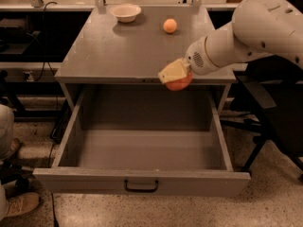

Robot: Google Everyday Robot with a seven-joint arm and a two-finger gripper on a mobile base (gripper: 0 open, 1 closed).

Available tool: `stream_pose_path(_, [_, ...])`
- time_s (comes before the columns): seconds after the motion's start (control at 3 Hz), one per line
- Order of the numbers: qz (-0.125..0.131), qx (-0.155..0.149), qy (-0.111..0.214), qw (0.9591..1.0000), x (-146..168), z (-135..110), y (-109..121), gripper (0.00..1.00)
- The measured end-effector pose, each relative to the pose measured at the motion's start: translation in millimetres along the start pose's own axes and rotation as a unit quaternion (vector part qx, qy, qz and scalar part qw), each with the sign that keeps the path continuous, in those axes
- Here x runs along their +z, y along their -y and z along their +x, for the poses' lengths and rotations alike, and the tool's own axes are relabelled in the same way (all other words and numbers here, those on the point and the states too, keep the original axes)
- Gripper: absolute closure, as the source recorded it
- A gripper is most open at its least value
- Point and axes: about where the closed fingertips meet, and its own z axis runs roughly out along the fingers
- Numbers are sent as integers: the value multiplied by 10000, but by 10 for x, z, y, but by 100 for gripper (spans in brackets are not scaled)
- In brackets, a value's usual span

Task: Place apple into top drawer

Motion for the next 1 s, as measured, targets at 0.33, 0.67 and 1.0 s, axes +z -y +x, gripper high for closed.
stream_pose_path(0.33, [-307, -24, -424, 9986, -21, 216, -167, 100])
stream_pose_path(0.67, [-310, -26, -432, 9986, -22, 219, -171, 100])
stream_pose_path(1.0, [-456, 243, -391, 9979, 164, 461, -339, 100])
